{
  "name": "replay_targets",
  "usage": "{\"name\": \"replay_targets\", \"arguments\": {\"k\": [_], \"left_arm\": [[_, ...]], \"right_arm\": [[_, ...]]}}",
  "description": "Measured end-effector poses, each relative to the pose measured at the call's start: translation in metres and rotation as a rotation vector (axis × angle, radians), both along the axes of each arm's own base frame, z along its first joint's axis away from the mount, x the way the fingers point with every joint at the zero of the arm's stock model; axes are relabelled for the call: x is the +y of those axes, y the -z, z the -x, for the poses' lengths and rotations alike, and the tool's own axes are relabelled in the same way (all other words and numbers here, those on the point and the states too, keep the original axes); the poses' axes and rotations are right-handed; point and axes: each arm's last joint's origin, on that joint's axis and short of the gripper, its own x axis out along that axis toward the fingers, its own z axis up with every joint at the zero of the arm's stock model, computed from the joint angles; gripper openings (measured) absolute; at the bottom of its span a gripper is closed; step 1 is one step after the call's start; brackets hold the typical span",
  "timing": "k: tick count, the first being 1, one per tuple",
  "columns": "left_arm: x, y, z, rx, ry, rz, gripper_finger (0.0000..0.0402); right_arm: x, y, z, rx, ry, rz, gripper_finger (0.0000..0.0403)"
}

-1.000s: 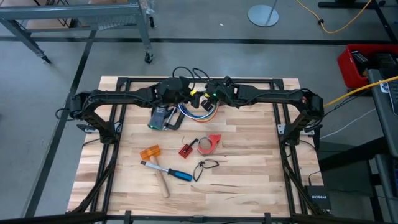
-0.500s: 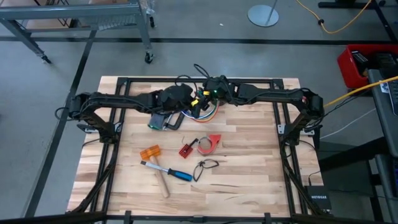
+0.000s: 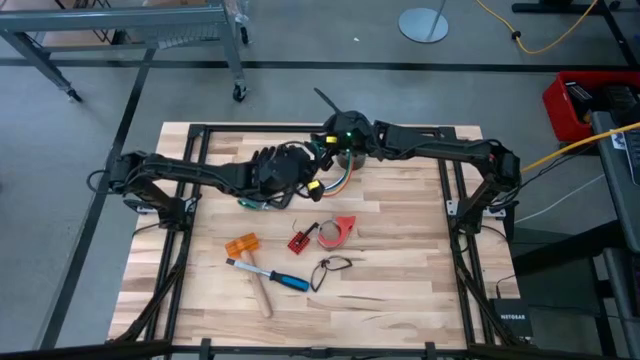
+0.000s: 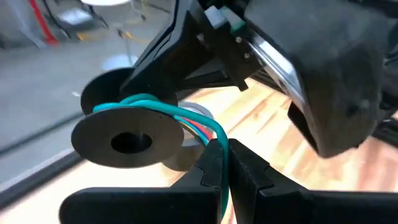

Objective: Coil cords
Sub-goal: Coil the wire onto the spool

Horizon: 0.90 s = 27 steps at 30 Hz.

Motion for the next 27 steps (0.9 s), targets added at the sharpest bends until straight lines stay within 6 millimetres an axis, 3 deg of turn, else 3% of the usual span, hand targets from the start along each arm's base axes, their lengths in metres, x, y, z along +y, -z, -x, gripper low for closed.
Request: {"name": "replay_targets", "arguments": {"k": [16,27], "left_arm": [[-0.051,-0.006,0.007,0.177,-0.111,-0.38,0.0001],[-0.059,-0.017,0.005,0.163,-0.11,-0.481,0.0001]], "right_arm": [[0.006,-0.035,-0.006,-0.13,-0.274,-0.067,0.0001],[0.012,-0.044,-0.01,-0.232,-0.486,-0.139,0.0001]]}}
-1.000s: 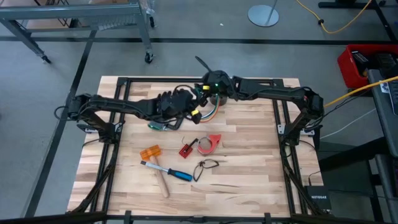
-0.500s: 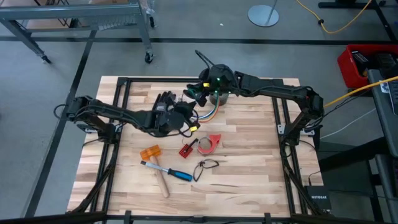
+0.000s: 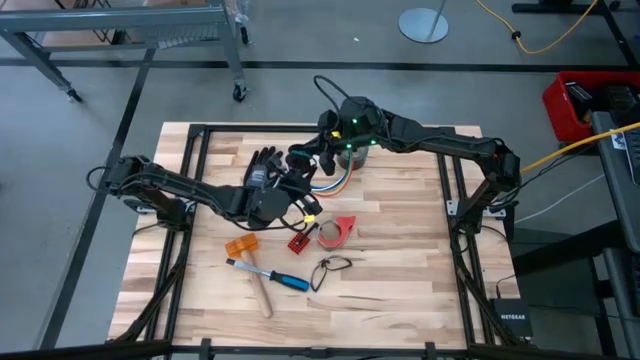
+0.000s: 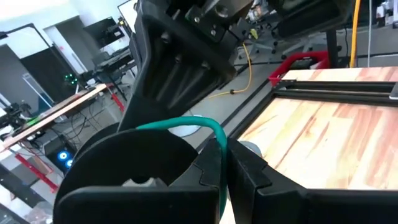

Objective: Coil cords
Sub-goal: Coil the wire onto the spool

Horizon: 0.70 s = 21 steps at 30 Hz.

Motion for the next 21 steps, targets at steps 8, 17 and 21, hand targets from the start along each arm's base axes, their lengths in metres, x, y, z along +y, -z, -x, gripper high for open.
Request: {"name": "replay_targets", "arguments": {"k": [8,17,21], "left_arm": [[-0.003,0.0,0.0,0.02,0.015,-0.011,0.0001],[-0.018,0.002,0.003,0.17,0.089,-0.128,0.0001],[-0.022,0.003,0.004,0.191,0.109,-0.138,0.0001]], "right_arm": [[0.0,0.0,0.0,-0.005,-0.045,-0.019,0.0001],[-0.007,-0.004,0.004,-0.068,-0.229,-0.098,0.0001],[-0.008,-0.005,0.006,-0.076,-0.293,-0.126,0.0001]]}}
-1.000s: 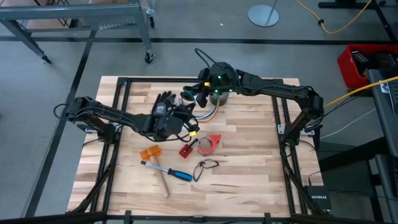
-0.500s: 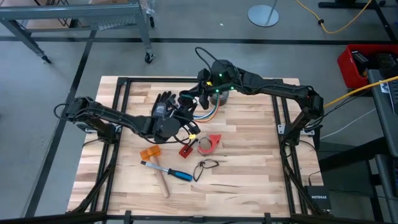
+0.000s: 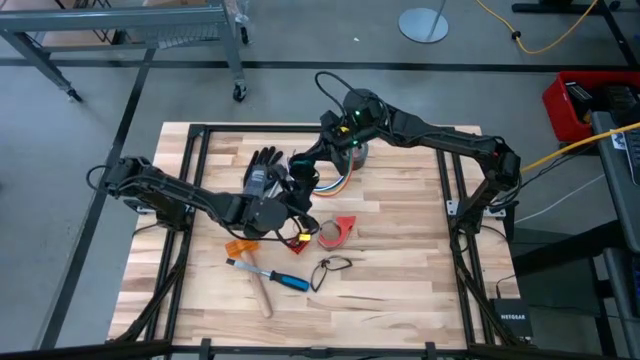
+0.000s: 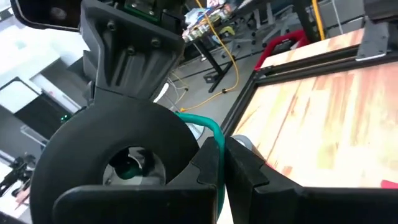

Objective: Coil cords
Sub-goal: Coil the wire onto the spool

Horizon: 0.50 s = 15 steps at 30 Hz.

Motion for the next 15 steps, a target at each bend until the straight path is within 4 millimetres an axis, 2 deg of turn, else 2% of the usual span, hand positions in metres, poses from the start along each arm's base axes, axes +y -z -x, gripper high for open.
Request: {"name": "replay_targets", "arguments": {"k": [15], "left_arm": [[-0.019,0.001,0.005,0.081,0.066,-0.07,0.0008]], "right_arm": [[0.001,-0.001,0.003,-0.004,-0.121,-0.073,0.0001]]}}
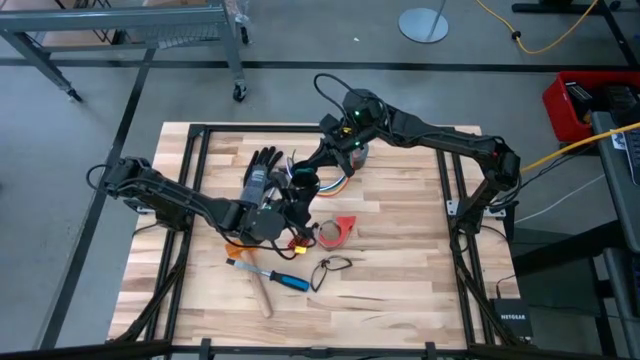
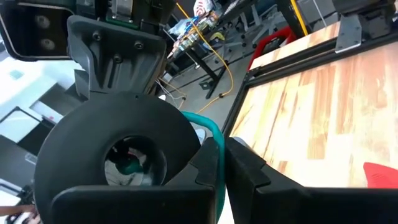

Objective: Coil cords
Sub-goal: Coil the wire onto the spool

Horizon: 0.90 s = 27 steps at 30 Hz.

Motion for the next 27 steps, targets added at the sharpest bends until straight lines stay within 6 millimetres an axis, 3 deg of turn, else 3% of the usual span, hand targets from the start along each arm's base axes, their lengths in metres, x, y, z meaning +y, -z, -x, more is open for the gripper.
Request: {"name": "replay_targets", "arguments": {"k": [10,20,27], "left_arm": [[-0.001,0.001,0.0,0.016,0.008,-0.004,0.0043],[-0.005,0.001,0.001,0.004,0.017,0.003,0.0006],[-0.013,0.0,0.004,-0.007,0.016,-0.002,0.0005]], "right_arm": [[0.001,-0.001,0.001,-0.007,-0.06,-0.026,0.0001],[0.003,-0.001,0.002,-0.015,-0.12,-0.045,0.0001],[-0.001,0.002,0.007,0.015,-0.197,-0.104,0.0001]]}}
